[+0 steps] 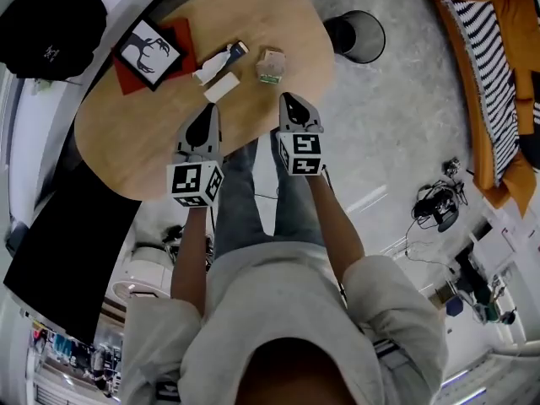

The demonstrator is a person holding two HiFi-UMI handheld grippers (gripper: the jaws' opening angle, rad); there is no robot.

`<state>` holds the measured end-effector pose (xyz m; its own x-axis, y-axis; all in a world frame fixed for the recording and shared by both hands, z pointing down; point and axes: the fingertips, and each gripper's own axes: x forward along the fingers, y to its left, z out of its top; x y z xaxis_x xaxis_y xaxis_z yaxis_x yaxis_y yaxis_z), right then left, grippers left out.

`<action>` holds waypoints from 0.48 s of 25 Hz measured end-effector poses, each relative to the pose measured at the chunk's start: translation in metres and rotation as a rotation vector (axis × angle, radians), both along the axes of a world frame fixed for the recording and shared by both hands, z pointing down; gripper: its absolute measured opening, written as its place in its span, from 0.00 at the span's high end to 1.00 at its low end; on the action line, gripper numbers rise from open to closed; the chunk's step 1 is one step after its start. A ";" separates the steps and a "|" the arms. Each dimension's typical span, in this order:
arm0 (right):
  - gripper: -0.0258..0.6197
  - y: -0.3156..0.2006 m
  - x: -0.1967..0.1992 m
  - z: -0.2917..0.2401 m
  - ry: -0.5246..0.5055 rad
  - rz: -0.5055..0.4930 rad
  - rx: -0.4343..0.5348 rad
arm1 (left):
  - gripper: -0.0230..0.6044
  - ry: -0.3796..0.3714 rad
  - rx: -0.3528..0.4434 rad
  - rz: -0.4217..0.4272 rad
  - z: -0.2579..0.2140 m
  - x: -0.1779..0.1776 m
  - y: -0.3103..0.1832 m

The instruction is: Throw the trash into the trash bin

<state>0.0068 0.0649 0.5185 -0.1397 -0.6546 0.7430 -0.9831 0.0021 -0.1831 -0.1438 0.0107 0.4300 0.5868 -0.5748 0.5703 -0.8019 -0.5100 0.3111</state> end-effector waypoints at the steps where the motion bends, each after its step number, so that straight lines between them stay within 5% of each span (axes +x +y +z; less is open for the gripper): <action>1: 0.91 0.001 0.000 0.007 -0.009 0.019 -0.006 | 0.93 0.002 -0.005 0.009 0.007 0.001 -0.001; 5: 0.87 0.008 -0.008 0.034 -0.066 0.084 -0.030 | 0.93 0.000 -0.032 0.027 0.029 -0.001 0.002; 7: 0.59 0.006 -0.011 0.047 -0.096 0.116 -0.032 | 0.93 0.003 -0.044 0.031 0.038 -0.002 0.004; 12: 0.48 -0.015 -0.005 0.080 -0.089 0.169 -0.082 | 0.93 0.004 -0.065 0.033 0.052 -0.005 0.009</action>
